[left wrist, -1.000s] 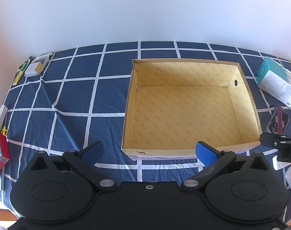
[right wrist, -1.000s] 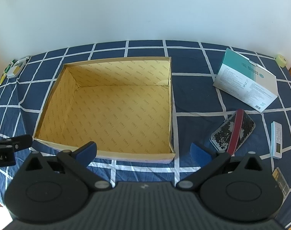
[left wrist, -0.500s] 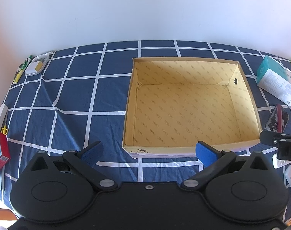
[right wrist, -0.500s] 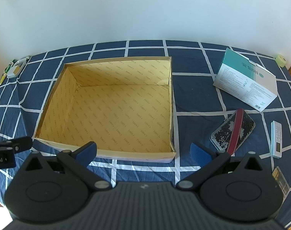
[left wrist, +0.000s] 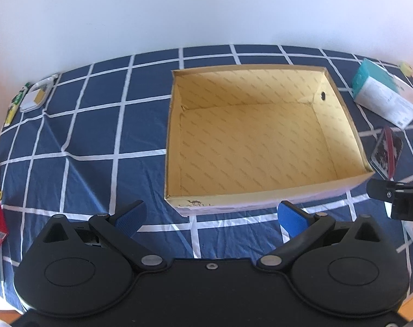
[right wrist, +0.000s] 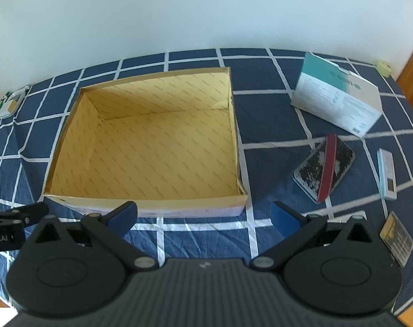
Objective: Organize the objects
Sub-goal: 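Move the right tool toward the small white remote on the cloth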
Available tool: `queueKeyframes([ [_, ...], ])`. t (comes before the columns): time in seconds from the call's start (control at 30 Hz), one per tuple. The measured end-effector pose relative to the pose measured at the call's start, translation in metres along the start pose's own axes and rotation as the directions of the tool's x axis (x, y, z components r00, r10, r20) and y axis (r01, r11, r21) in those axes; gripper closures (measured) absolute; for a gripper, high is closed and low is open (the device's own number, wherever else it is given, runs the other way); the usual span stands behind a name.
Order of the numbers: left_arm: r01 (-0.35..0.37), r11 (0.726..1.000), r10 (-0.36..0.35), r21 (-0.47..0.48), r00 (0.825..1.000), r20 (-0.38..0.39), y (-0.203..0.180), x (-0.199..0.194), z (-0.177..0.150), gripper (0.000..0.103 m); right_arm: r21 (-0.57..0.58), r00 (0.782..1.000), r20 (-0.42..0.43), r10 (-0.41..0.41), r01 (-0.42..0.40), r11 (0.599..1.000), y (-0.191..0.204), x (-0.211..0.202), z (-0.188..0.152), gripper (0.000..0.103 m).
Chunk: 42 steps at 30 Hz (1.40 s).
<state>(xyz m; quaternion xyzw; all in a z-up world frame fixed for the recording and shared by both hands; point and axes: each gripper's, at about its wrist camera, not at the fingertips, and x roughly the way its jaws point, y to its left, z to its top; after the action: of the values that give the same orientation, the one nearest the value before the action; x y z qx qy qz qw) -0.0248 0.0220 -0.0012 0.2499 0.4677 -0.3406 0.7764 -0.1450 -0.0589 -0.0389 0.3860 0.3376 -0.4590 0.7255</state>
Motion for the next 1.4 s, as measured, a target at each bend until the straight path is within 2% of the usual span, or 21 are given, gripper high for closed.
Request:
queueKeyframes([
  [0.3,0.085,0.991,-0.085,0.105,0.996,-0.003,-0.008,0.006,-0.008,0.0,-0.006,0.999,-0.026,-0.028,0.028,1.0,-0.002,-0.007,-0.025,0.0],
  [0.7,0.133,0.973,-0.128,0.189,0.991,-0.035,-0.042,0.013,-0.017,0.0,0.017,0.998,-0.04,-0.049,0.05,0.999,-0.037,-0.01,-0.038,0.0],
  [0.73,0.133,0.973,-0.128,0.188,0.991,-0.036,-0.046,0.013,-0.018,0.0,-0.185,0.996,-0.087,0.016,-0.032,0.982,-0.039,-0.011,-0.039,0.0],
  [0.9,0.153,0.962,-0.148,0.226,0.988,-0.042,-0.076,0.01,-0.023,0.0,-0.205,0.994,-0.105,0.028,-0.049,0.978,-0.067,-0.008,-0.034,0.0],
  [0.97,0.165,0.955,-0.158,0.247,0.986,-0.048,-0.091,0.01,-0.027,0.0,-0.246,0.992,-0.123,0.039,-0.069,0.967,-0.081,-0.006,-0.029,0.0],
  [1.1,0.175,0.955,-0.164,0.242,0.984,-0.064,-0.119,0.009,-0.036,0.0,-0.279,0.989,-0.144,0.041,-0.081,0.957,-0.112,-0.001,-0.018,0.0],
  [1.17,0.173,0.956,-0.16,0.236,0.984,-0.074,-0.135,0.011,-0.042,0.0,-0.444,0.976,-0.203,0.08,-0.165,0.881,-0.126,0.002,-0.01,0.0],
  [1.4,0.182,0.961,-0.161,0.209,0.98,-0.112,-0.184,0.02,-0.065,0.0,-0.5,0.965,-0.251,0.08,-0.201,0.842,-0.168,0.026,0.017,0.0],
])
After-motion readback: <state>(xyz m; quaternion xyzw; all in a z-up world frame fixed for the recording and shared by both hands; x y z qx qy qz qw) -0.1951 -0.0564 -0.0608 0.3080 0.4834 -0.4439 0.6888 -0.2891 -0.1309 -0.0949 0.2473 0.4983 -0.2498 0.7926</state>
